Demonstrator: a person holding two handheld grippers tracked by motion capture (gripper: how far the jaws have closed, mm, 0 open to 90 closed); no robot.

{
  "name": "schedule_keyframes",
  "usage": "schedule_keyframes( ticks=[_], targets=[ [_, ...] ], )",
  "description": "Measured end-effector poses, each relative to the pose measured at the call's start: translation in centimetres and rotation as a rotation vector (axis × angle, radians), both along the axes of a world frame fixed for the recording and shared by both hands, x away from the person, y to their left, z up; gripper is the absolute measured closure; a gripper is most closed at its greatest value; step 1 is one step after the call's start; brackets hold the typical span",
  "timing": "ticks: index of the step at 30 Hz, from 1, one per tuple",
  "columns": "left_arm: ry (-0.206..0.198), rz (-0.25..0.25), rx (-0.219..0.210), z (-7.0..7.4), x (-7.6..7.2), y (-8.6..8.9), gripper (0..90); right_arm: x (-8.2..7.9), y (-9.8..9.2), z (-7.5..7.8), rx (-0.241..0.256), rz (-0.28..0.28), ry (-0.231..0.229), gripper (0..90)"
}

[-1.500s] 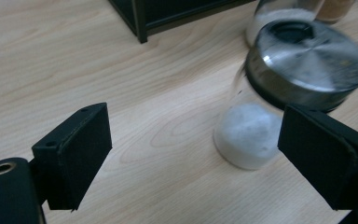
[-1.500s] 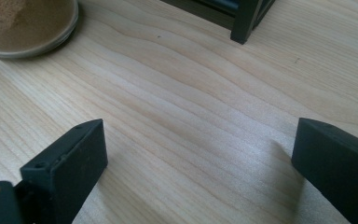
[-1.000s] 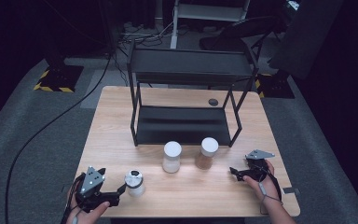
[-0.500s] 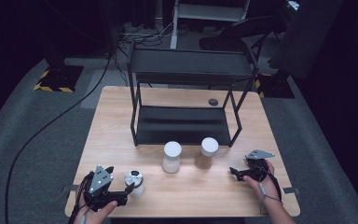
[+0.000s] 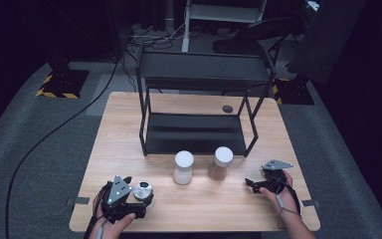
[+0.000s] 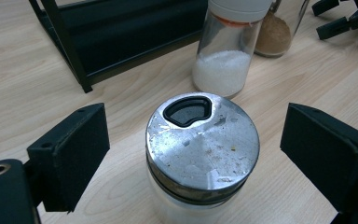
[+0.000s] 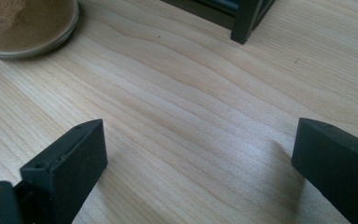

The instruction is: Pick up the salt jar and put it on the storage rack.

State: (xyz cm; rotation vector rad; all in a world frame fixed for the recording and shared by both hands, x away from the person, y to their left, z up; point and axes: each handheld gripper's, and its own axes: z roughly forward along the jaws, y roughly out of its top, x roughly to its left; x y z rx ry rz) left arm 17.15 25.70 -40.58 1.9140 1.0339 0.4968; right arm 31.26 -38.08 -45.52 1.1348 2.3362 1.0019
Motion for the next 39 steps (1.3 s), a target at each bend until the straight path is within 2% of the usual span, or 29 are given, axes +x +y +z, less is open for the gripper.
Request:
schedule_keyframes(
  ticks=[4, 11, 21, 32, 35, 36, 39],
  targets=[
    [0.006, 0.009, -0.020, -0.7, 0.2, 0.0, 7.4, 0.0, 0.0, 0.0, 0.000, 0.000, 0.000, 3.1],
    [0.021, 0.002, -0.019, -1.6, 0.6, -0.4, 7.7, 0.0, 0.0, 0.0, 0.000, 0.001, 0.000, 3.1],
    [0.046, 0.004, 0.016, -2.6, 1.2, -1.3, 9.6, 0.0, 0.0, 0.0, 0.000, 0.001, 0.000, 2.9],
    [0.080, -0.001, 0.071, -3.2, 1.6, -2.3, 18.8, 0.0, 0.0, 0.0, 0.000, 0.002, 0.000, 2.8],
    [0.057, 0.011, 0.113, -3.2, 1.2, -2.8, 25.3, 0.0, 0.0, 0.0, -0.001, 0.002, 0.000, 2.8],
    [0.056, 0.017, 0.102, -3.3, 1.1, -2.6, 28.9, 0.0, 0.0, 0.0, -0.001, 0.002, 0.000, 2.8],
    [0.047, 0.019, 0.100, -3.5, 1.0, -2.5, 29.6, 0.0, 0.0, 0.0, -0.001, 0.002, 0.000, 2.8]
  ],
)
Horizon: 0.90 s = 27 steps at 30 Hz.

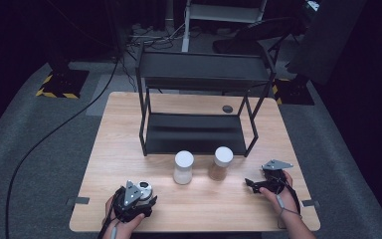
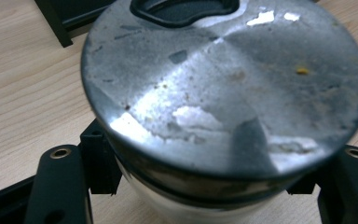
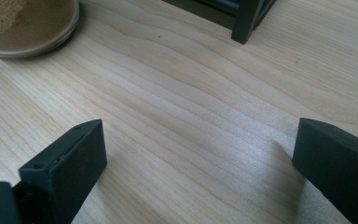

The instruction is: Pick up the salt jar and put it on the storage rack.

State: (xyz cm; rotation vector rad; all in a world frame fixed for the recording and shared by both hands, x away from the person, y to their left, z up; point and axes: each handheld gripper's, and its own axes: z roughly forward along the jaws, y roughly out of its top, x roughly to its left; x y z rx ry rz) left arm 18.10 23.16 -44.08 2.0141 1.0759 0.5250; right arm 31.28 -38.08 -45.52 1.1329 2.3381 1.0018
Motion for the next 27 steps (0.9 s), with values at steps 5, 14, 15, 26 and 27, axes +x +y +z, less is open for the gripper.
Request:
schedule_keyframes(
  ticks=[5, 14, 15, 26, 27],
  targets=[
    [0.004, 0.014, 0.000, 0.1, -0.1, -0.2, 29.8, 0.0, 0.0, 0.0, 0.000, 0.000, 0.000, 2.8],
    [0.000, 0.016, -0.001, 1.3, 0.3, -0.1, 30.0, 0.0, 0.0, 0.0, -0.001, 0.000, 0.001, 2.5],
    [0.003, 0.010, -0.005, 1.6, 0.5, 0.0, 30.0, 0.0, 0.0, 0.0, -0.001, 0.000, 0.000, 2.5],
    [-0.033, -0.009, -0.026, 4.0, 1.9, 0.1, 29.9, 0.1, 0.1, 0.0, 0.000, -0.002, 0.002, 2.1],
    [-0.033, -0.011, -0.026, 4.2, 2.2, 0.2, 30.0, 0.1, 0.1, 0.0, 0.000, -0.002, 0.002, 2.1]
  ],
)
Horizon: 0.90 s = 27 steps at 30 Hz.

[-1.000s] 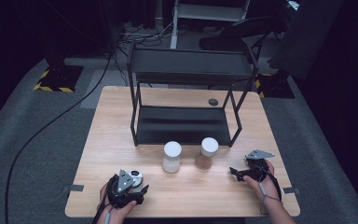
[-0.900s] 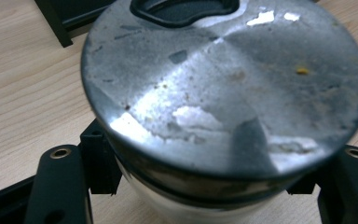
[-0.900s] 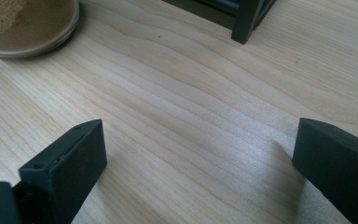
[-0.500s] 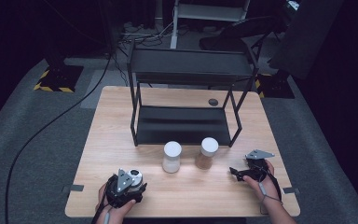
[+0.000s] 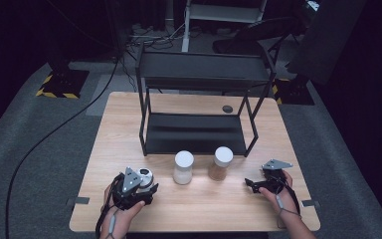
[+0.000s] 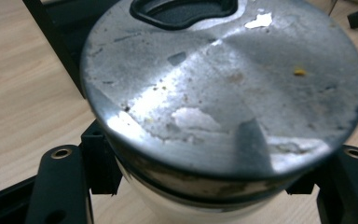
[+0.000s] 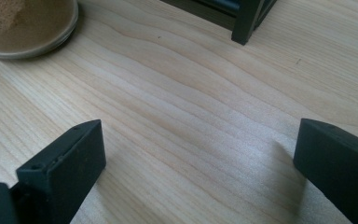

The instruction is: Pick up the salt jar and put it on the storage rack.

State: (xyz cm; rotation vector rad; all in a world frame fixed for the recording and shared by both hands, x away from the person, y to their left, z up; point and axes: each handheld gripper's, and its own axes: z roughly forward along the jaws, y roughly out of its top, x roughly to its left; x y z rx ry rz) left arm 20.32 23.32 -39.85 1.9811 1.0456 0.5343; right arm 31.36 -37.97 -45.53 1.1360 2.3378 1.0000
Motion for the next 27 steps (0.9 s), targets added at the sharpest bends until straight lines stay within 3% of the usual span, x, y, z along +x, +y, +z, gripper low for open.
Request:
schedule_keyframes(
  ticks=[12, 27],
  targets=[
    [-0.008, -0.027, 0.000, 2.5, 3.8, -0.4, 29.9, 0.0, 0.0, 0.0, 0.000, 0.000, 0.000, 2.0],
    [-0.008, -0.049, -0.009, 4.0, 8.2, -1.3, 29.9, -0.1, 0.1, 0.0, 0.001, -0.007, -0.001, 2.1]
  ],
)
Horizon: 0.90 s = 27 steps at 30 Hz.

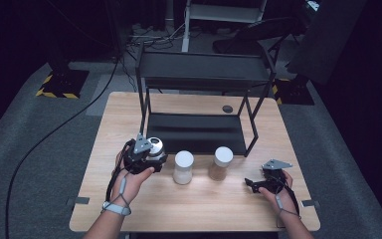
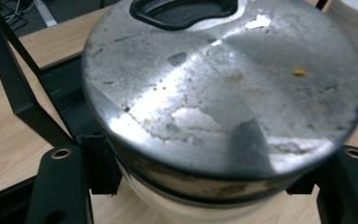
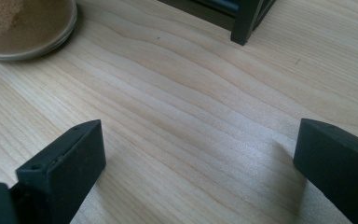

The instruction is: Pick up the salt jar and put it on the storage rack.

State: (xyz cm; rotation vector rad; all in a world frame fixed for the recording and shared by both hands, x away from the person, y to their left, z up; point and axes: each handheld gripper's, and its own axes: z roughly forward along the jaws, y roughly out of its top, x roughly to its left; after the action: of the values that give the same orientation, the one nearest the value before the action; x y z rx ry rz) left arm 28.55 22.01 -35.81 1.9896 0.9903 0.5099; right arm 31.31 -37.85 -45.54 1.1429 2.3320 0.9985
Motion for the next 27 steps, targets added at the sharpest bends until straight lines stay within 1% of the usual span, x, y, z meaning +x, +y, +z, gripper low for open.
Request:
schedule_keyframes(
  ticks=[5, 9, 13, 17, 27],
  targets=[
    [-0.007, 0.009, -0.010, 0.2, 1.2, -0.4, 29.9, 0.0, 0.0, 0.0, 0.000, -0.001, 0.000, 2.0],
    [-0.012, 0.009, -0.004, 0.6, 2.3, -0.9, 29.9, 0.0, 0.0, 0.0, 0.000, -0.002, 0.000, 2.0],
    [-0.012, 0.005, 0.016, 0.9, 3.4, -1.4, 29.9, 0.0, 0.1, 0.0, 0.000, -0.004, 0.000, 2.0],
    [-0.008, 0.007, 0.017, 0.9, 4.5, -1.9, 29.9, -0.1, 0.1, 0.0, 0.000, -0.006, 0.000, 2.0],
    [0.008, 0.015, 0.042, 0.5, 7.1, -2.9, 29.9, -0.1, 0.1, 0.0, 0.000, -0.007, 0.000, 2.1]
  ],
)
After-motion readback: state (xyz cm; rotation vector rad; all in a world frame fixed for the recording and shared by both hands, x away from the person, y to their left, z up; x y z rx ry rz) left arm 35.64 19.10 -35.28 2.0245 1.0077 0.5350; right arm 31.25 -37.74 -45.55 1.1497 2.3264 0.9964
